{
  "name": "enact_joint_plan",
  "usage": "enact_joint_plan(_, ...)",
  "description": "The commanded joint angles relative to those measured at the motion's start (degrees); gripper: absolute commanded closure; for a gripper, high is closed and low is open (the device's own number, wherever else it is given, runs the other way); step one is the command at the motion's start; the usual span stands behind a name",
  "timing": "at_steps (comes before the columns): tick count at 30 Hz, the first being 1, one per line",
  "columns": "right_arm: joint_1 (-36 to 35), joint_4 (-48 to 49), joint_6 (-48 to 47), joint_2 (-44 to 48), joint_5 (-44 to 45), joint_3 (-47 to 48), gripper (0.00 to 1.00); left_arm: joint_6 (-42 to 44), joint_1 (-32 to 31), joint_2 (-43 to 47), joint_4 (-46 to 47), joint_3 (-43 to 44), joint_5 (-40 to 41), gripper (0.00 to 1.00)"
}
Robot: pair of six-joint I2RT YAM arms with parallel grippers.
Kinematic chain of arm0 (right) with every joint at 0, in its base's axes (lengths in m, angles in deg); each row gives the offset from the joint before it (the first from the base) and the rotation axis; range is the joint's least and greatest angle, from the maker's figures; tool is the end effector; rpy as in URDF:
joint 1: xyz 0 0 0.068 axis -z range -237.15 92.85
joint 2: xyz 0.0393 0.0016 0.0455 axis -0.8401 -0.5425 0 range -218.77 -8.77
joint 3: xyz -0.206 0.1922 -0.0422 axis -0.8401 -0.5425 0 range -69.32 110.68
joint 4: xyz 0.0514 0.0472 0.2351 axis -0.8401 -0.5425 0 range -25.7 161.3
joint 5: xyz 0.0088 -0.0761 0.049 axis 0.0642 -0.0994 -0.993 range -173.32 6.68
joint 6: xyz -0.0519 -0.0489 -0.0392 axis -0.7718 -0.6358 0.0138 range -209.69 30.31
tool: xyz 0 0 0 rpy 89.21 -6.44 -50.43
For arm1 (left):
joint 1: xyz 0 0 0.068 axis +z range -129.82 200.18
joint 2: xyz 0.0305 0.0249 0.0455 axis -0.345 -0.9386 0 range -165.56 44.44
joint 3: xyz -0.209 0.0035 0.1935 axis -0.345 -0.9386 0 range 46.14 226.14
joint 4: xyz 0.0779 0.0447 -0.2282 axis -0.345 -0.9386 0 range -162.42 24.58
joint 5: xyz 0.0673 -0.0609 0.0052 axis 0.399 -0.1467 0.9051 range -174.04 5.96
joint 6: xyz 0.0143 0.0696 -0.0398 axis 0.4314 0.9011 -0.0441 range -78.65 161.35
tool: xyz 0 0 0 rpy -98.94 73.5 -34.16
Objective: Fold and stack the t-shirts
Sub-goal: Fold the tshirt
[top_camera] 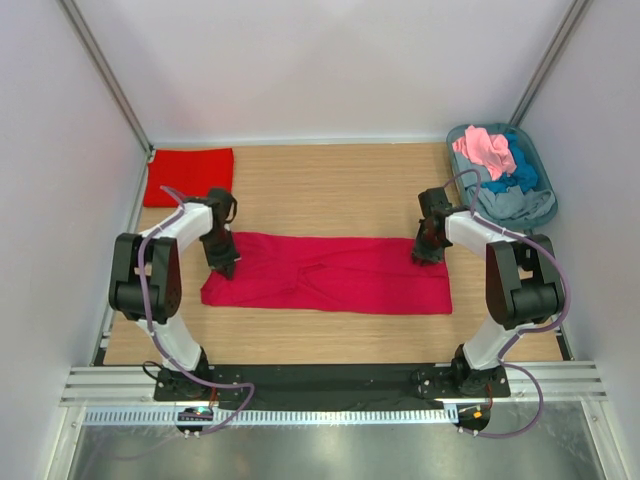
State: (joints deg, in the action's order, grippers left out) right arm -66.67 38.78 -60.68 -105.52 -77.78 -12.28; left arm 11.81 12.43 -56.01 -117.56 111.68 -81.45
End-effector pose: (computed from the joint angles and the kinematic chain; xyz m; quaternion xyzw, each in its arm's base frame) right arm 0.3069 0.0445 0.1514 0.1744 0.9713 0.0058 0.1615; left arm 0.2962 -0.0371 0.1599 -0.1894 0.9813 0.0132 0.0316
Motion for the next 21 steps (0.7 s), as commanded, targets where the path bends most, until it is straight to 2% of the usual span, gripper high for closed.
enact_joint_plan(1, 0.7, -0.5, -0.1, -0.8, 4.7, -0.4, 0.71, 0.8, 0.5, -1.2, -2.1, 0.1, 3.0, 1.0)
enact_joint_plan(11, 1.0, -0.4, -0.6, -0.5, 4.4, 0.0, 0.7, 1.0, 0.5, -3.6, -3.0, 4.2, 2.9, 1.0)
enact_joint_plan(14, 1.0, -0.6, -0.6, 1.6, 0.7, 0.9, 0.68, 1.2, 0.5, -2.8, -4.2, 5.8, 2.7, 0.93)
enact_joint_plan(15, 1.0, -1.3, -0.4, 2.3, -1.8, 1.2, 0.68, 1.3, 0.5, -2.1, -4.6, 6.6, 2.7, 0.85)
enact_joint_plan(18, 0.9, -4.4, 1.0, 5.3, -3.8, 2.9, 0.66, 1.9, 0.5, -0.6, -7.0, 10.6, 2.3, 0.74)
enact_joint_plan(21, 1.0, -8.2, 2.7, 7.3, -4.0, 4.3, 0.66, 1.4, 0.4, 0.6, -9.2, 14.4, 2.4, 0.69)
